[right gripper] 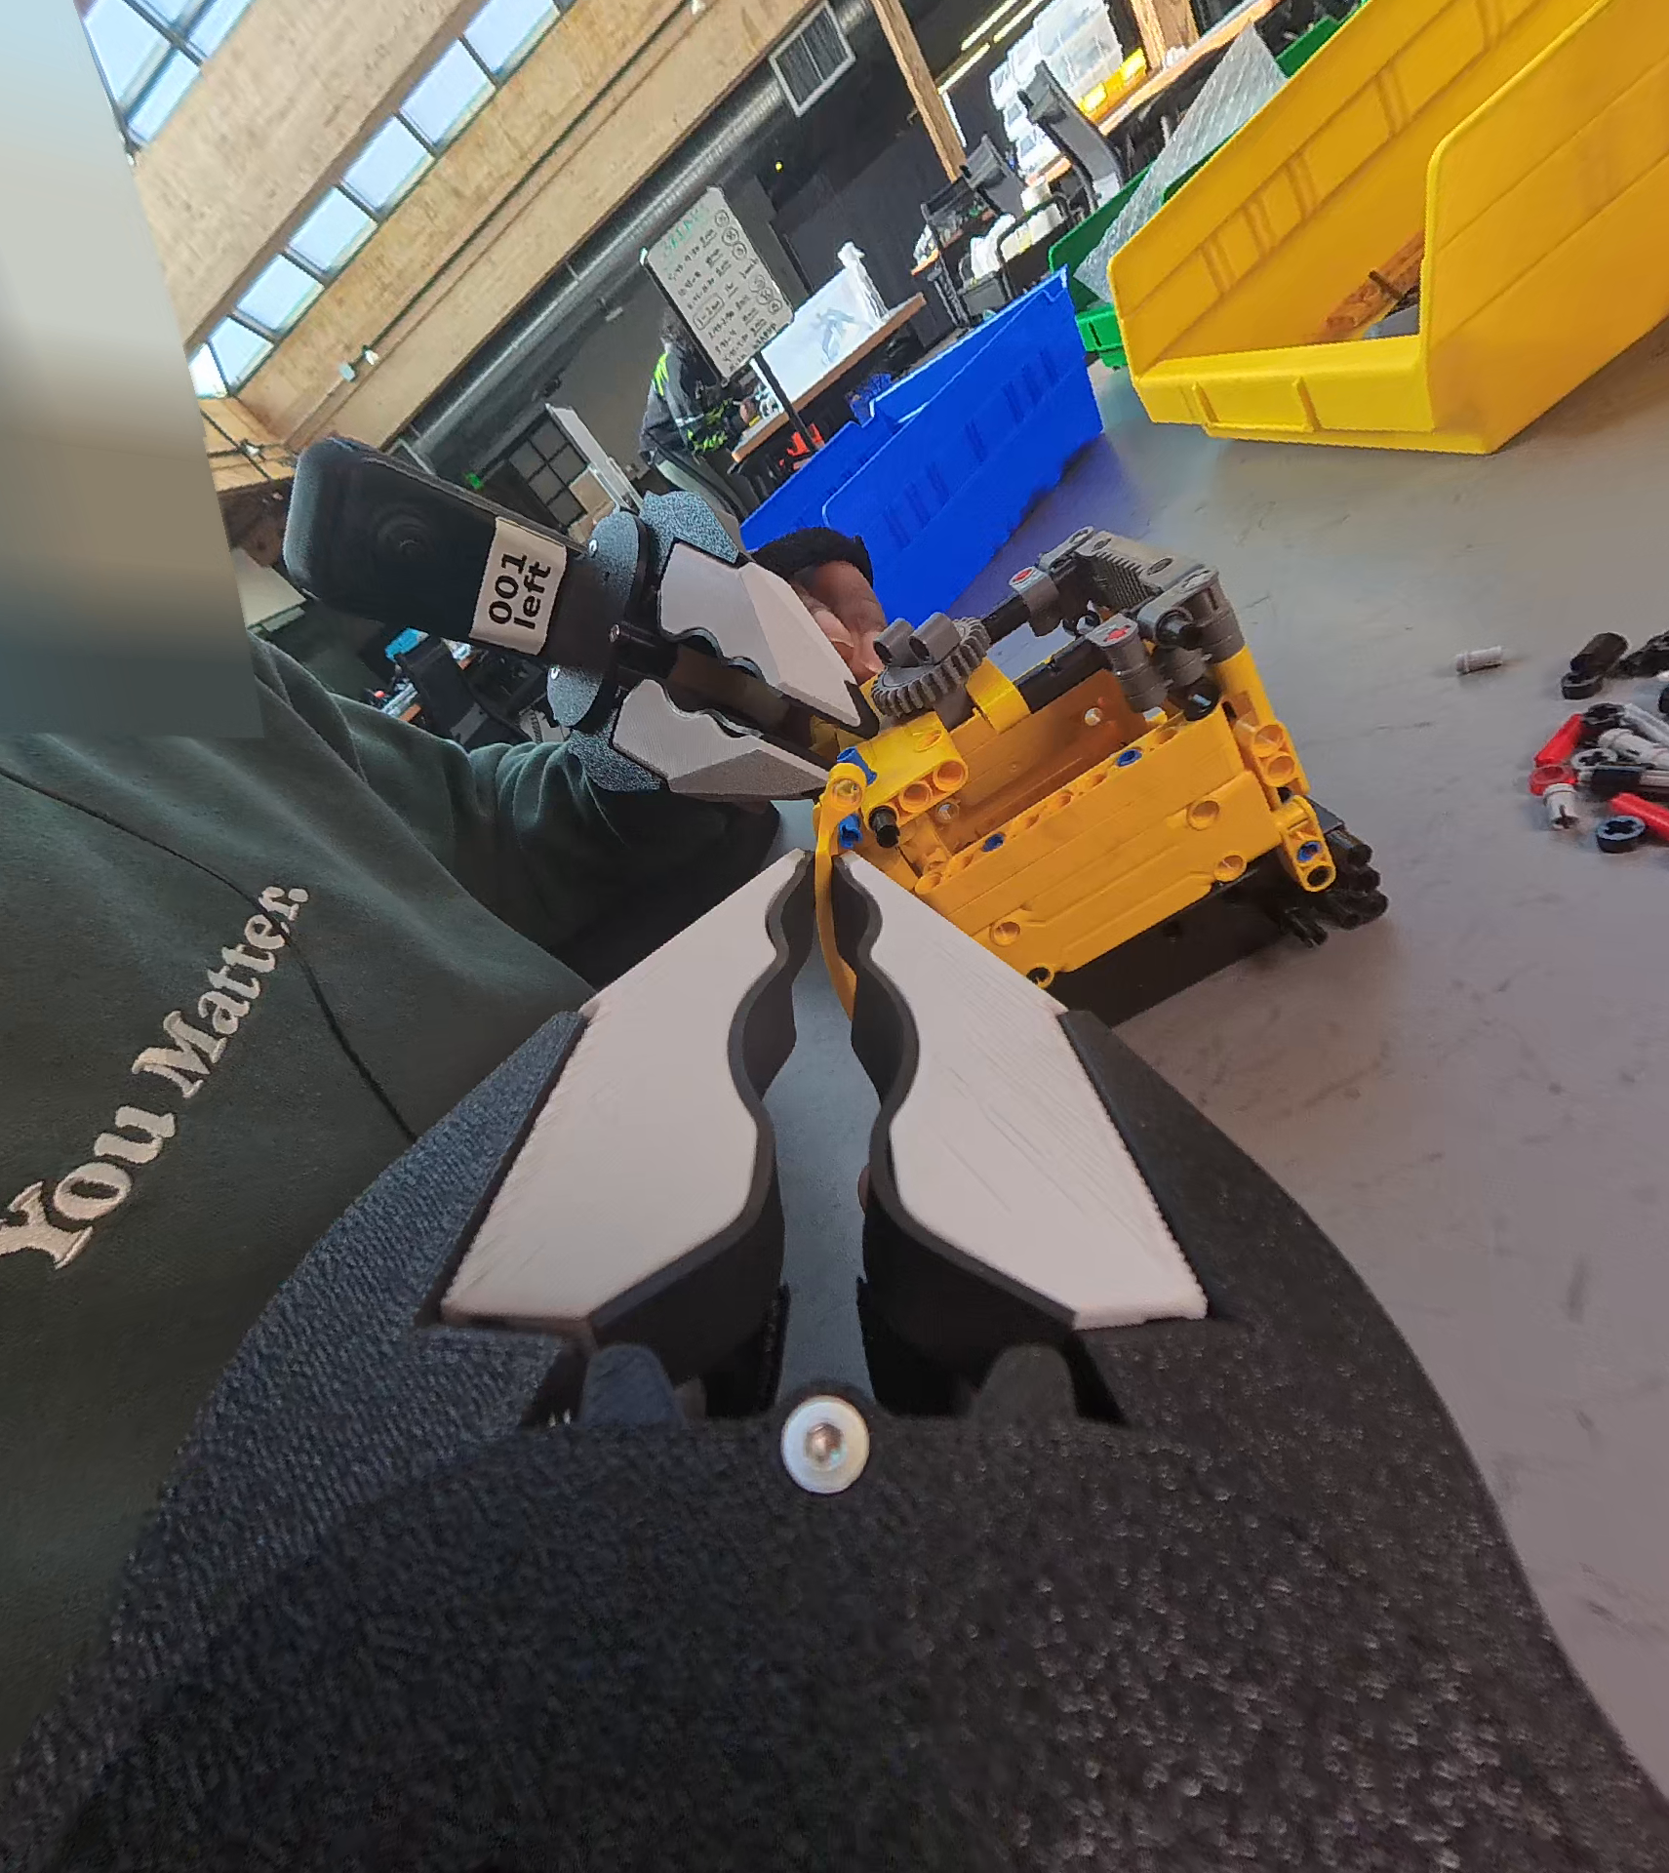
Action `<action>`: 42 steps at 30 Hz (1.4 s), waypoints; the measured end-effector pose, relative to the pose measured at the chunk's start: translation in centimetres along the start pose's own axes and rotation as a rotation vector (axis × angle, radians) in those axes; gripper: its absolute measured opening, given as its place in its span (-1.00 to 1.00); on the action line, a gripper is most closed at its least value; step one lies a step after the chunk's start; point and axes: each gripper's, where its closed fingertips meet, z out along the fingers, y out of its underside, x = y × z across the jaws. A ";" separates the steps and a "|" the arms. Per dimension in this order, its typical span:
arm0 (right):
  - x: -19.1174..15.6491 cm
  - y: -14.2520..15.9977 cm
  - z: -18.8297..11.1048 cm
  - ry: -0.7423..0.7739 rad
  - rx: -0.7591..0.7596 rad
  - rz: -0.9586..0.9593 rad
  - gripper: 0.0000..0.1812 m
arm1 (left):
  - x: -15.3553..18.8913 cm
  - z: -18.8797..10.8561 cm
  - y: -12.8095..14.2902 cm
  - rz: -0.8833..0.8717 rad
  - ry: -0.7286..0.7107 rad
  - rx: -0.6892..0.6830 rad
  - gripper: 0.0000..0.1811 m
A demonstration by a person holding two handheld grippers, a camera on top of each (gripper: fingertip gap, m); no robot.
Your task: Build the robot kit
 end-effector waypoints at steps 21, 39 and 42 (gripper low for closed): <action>-0.1 0.0 0.0 -0.003 -0.001 0.001 -0.97 | 0.5 0.0 -0.2 -0.023 0.028 0.026 -0.84; 0.1 -0.1 -0.1 -0.010 0.004 0.020 -0.97 | 0.0 0.1 -0.1 0.000 -0.017 0.018 -0.94; 0.0 -0.1 -0.1 -0.009 0.004 0.019 -0.97 | -0.1 0.1 -0.1 0.001 -0.017 0.017 -0.94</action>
